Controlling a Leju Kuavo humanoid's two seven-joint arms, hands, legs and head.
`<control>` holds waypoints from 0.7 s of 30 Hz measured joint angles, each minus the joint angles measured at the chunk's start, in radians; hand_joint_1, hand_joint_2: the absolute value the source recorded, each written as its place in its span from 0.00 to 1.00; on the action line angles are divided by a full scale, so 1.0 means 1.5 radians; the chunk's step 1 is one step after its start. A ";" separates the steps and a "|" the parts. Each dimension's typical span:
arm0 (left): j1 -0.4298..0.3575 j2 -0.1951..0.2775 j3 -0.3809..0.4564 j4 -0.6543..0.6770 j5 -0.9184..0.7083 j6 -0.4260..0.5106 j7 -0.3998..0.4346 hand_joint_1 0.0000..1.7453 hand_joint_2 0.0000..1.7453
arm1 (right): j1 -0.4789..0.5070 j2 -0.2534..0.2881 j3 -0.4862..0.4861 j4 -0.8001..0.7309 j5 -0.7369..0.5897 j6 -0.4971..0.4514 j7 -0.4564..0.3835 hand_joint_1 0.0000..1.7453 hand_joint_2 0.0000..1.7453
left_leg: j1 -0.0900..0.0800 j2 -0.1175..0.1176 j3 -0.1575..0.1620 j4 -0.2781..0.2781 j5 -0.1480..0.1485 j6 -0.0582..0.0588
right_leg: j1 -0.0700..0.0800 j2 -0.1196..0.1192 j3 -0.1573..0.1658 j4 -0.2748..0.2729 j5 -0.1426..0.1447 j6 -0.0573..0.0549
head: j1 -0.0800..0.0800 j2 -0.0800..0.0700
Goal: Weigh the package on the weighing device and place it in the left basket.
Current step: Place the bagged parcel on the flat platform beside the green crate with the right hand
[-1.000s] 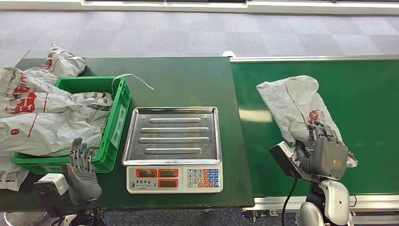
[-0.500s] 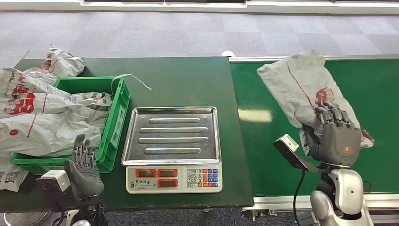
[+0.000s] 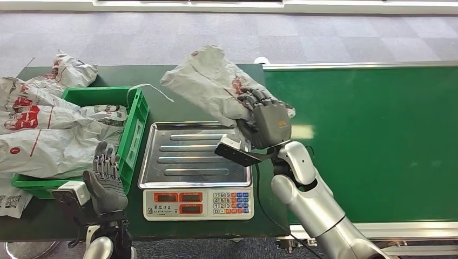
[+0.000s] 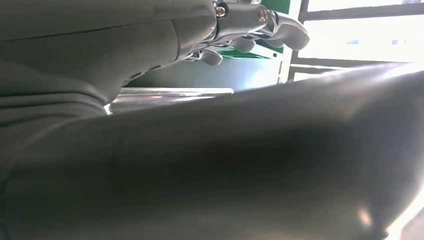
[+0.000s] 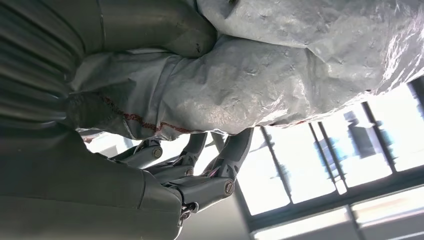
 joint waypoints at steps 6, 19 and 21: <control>-0.004 0.001 -0.004 0.005 0.001 0.009 -0.003 0.00 0.00 | 0.000 0.047 0.058 0.039 -0.020 0.007 -0.013 1.00 1.00 | 0.000 0.000 0.000 0.000 0.000 0.000 | -0.001 0.000 -0.001 0.000 0.000 0.000 | 0.000 0.000; -0.004 0.002 -0.005 0.003 0.012 0.015 -0.003 0.00 0.00 | 0.033 0.078 0.091 0.053 -0.078 0.063 -0.008 1.00 1.00 | 0.000 0.000 -0.001 0.000 0.000 0.000 | 0.000 0.000 -0.001 0.000 0.000 0.000 | 0.000 0.000; -0.004 0.002 -0.005 -0.001 0.021 0.013 0.000 0.00 0.00 | 0.049 0.078 0.091 0.053 -0.089 0.072 -0.006 0.50 1.00 | 0.000 0.000 -0.001 0.000 0.000 0.000 | 0.000 0.000 -0.001 0.000 0.000 0.000 | 0.000 0.000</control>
